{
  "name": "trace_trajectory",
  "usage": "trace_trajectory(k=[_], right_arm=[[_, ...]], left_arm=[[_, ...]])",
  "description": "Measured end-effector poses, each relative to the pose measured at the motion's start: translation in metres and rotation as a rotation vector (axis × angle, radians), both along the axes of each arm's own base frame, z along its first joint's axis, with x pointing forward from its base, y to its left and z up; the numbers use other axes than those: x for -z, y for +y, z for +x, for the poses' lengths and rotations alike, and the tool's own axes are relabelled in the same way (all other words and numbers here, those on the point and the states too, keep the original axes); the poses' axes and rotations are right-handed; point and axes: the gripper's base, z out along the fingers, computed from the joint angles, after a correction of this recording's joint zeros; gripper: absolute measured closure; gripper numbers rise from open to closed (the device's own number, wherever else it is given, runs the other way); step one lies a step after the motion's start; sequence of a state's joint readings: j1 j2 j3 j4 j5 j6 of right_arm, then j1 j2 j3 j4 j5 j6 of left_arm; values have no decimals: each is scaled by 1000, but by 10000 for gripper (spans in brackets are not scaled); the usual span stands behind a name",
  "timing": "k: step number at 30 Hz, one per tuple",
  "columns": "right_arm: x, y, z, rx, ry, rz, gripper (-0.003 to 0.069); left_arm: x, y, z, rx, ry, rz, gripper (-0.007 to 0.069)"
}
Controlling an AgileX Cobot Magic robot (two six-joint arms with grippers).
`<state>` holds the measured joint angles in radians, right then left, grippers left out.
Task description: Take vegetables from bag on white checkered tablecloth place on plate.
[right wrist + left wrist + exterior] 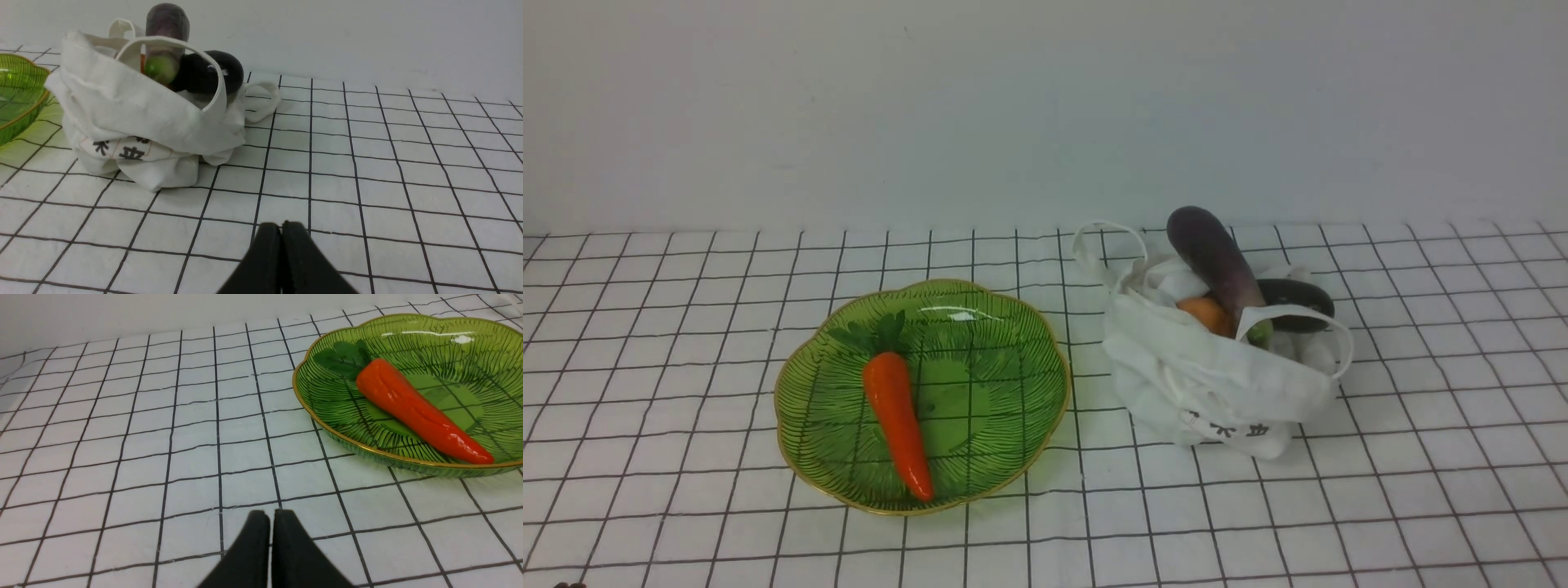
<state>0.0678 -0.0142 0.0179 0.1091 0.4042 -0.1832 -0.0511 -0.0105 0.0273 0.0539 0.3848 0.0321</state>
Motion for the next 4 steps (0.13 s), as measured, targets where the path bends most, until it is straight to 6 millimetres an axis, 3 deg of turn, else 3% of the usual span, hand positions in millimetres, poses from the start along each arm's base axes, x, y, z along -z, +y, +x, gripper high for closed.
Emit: trace_trajectory(k=[4], right_arm=[[0,0,0,0,0,0,671]], left_arm=[[0,0,0,0,0,0,632]])
